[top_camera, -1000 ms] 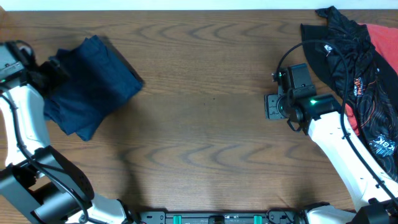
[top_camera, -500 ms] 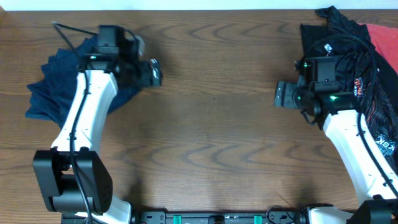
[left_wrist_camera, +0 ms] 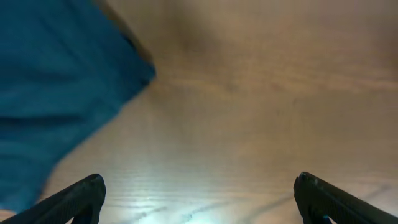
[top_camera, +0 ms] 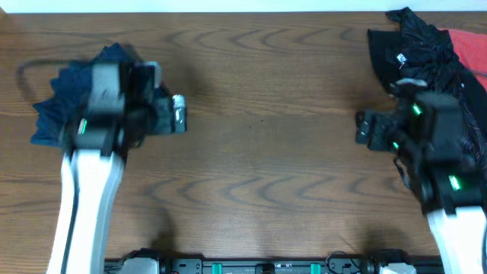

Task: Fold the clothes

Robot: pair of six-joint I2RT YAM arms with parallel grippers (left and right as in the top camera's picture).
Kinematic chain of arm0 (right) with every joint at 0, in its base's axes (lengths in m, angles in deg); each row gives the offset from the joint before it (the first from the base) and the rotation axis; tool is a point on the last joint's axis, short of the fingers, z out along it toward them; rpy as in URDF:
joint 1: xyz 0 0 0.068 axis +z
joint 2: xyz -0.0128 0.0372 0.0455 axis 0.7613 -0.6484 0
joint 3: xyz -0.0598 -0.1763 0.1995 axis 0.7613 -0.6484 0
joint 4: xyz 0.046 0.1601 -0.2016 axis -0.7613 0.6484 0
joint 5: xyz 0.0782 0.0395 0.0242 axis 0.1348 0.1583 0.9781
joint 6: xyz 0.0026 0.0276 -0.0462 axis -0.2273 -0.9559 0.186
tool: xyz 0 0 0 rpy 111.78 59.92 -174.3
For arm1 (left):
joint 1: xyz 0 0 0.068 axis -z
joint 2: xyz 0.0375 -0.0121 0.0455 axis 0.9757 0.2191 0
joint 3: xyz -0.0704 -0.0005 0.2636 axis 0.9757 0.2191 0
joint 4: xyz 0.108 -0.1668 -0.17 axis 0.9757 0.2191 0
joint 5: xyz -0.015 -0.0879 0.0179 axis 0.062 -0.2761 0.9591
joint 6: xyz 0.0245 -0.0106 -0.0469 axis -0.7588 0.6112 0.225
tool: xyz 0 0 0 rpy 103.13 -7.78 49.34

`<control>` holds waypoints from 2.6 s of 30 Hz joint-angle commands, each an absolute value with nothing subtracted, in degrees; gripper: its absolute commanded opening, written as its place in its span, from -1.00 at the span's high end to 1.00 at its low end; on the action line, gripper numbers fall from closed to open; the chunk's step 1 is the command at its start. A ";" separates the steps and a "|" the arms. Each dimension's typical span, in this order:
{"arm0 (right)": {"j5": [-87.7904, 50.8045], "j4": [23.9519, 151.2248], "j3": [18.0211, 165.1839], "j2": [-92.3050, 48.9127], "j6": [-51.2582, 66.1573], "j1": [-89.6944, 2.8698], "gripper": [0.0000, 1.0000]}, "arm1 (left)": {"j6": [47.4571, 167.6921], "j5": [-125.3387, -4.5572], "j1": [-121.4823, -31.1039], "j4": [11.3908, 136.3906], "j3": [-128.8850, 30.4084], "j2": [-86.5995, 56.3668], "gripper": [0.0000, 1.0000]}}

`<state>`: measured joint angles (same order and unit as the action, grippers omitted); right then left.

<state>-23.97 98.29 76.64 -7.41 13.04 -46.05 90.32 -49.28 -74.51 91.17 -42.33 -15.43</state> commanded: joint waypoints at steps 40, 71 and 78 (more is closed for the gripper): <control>-26.00 93.89 52.90 31.75 20.83 -46.29 -0.98 | 91.30 -47.11 -74.64 89.79 -19.99 -52.42 -0.96; -24.65 59.19 18.11 48.80 28.06 -45.81 -0.98 | 91.30 -47.11 -74.64 89.79 -19.97 -52.42 -0.96; -24.89 59.08 18.11 48.72 28.08 -45.83 -0.98 | 91.30 -47.11 -74.64 89.79 -19.99 -52.42 -0.96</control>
<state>-24.97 59.27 18.48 48.41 27.69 -46.07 90.82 -47.59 -74.51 89.70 -20.17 -52.37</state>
